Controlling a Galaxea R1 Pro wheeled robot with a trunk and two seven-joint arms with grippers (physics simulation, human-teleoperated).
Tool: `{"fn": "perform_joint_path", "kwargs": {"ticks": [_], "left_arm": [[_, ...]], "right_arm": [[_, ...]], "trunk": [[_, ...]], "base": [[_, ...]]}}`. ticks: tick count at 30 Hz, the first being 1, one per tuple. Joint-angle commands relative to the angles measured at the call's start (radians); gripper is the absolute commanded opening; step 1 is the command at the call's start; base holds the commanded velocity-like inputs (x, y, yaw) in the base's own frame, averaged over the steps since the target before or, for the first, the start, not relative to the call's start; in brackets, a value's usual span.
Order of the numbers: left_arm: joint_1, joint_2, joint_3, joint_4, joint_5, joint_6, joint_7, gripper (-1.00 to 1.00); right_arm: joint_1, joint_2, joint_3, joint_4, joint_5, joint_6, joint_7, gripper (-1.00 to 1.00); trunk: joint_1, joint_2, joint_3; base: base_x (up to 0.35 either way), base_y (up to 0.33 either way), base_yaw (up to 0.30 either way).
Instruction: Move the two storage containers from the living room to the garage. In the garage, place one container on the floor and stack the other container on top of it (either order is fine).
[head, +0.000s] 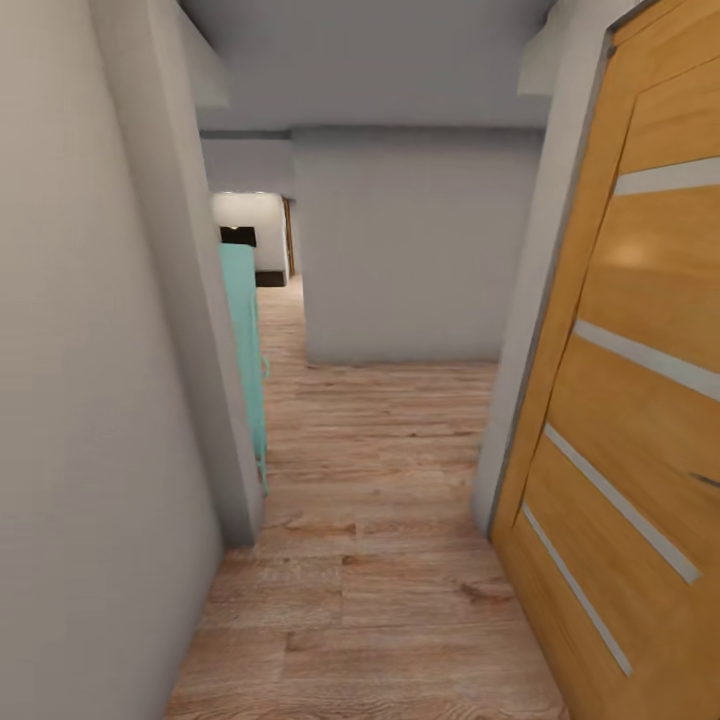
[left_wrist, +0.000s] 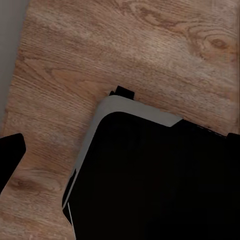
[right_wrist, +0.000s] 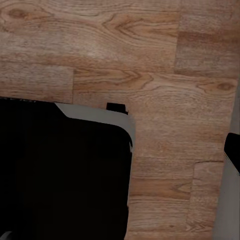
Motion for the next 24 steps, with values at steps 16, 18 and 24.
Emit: {"fn": "perform_joint_path", "kwargs": {"ticks": [16, 18, 24], "left_arm": [[-0.001, -0.002, -0.009, 0.0, 0.006, -0.007, 0.003, 1.0], [-0.001, -0.002, -0.009, 0.0, 0.006, -0.008, 0.003, 1.0], [-0.001, -0.003, -0.009, 0.0, 0.004, -0.005, 0.003, 1.0]], "right_arm": [[-0.001, 0.004, 0.007, 0.003, -0.01, -0.006, -0.002, 1.0], [-0.001, 0.004, 0.007, 0.003, -0.009, -0.006, -0.002, 1.0], [-0.001, 0.004, 0.007, 0.003, -0.009, -0.006, -0.002, 1.0]], "trunk": [[0.001, -0.001, -0.002], [0.001, -0.001, -0.002], [0.001, -0.001, -0.002]], "base": [[0.323, 0.0, 0.0], [0.323, 0.0, 0.0], [0.323, 0.0, 0.0]]}}
